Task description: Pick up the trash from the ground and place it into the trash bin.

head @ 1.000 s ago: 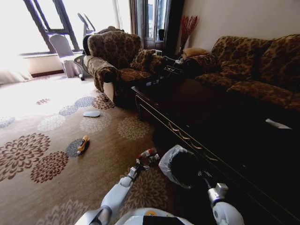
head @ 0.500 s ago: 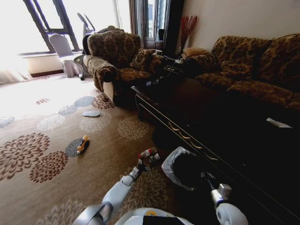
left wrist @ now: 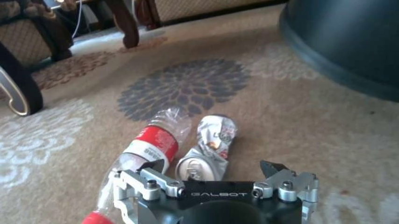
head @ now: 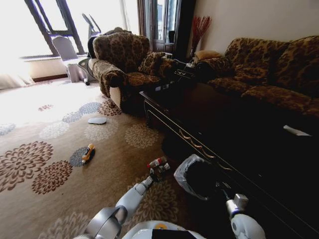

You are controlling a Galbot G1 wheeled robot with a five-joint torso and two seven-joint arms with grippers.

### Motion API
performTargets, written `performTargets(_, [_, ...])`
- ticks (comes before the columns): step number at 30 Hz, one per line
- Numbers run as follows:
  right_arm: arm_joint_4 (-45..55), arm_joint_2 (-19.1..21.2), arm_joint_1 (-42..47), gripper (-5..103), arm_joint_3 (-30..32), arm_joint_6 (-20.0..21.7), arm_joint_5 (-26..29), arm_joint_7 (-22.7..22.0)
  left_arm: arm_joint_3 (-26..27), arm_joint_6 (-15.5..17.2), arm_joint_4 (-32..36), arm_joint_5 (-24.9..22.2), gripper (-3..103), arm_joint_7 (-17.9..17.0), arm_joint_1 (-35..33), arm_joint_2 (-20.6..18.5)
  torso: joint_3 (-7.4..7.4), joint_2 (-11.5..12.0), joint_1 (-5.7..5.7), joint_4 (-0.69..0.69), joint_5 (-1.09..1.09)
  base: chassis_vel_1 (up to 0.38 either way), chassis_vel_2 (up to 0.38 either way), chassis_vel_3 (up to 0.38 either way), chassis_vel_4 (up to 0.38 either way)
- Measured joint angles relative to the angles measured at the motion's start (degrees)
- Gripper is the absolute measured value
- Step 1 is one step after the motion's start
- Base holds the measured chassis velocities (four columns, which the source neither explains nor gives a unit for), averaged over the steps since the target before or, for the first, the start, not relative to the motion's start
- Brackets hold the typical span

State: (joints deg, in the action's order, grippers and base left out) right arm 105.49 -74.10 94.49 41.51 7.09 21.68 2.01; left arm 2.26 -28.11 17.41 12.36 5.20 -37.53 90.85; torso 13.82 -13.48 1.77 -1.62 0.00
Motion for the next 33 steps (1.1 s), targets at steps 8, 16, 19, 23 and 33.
performTargets(8, [0.47, 0.56, 0.28, 1, 0.38, -1.44, 1.43, 0.21, 1.33, 1.9, -0.5, 0.75, 100, -2.02, 0.15, 0.51, 0.02, -0.05, 0.01, -0.01, 0.0, 0.0, 0.0, 0.0, 0.0])
performTargets(16, [0.61, 0.48, 0.55, 1, -0.7, -0.83, 1.31, 0.94, 1.47, 2.08, 0.72, -0.75, 100, -1.42, -1.22, -0.06, 0.05, -0.08, 0.02, -0.01, 0.01, 0.0, 0.0, 0.0, 0.0])
performTargets(19, [0.5, 0.47, 0.16, 1, -1.07, -0.76, 1.24, 0.87, 1.49, 1.73, 0.94, -1.61, 100, -0.27, -1.36, -0.23, 0.05, -0.09, 0.02, -0.01, 0.0, 0.0, 0.0, 0.0, 0.0])
performTargets(23, [0.03, 0.44, 0.09, 1, -1.12, -0.96, 1.02, 0.73, 1.36, 0.73, 0.96, -2.61, 100, 1.76, -1.27, -0.22, 0.06, -0.1, 0.03, -0.01, 0.0, -0.024, 0.021, 0.025, -0.03])
performTargets(33, [0.35, 0.08, 2.0, 1, -0.74, -1.61, 0.68, 1.24, 1.71, 3.92, -0.25, 1.12, 100, 2.74, -1.13, 0.57, 0.08, -0.1, 0.07, -0.01, 0.0, -0.055, 0.072, 0.068, -0.059])
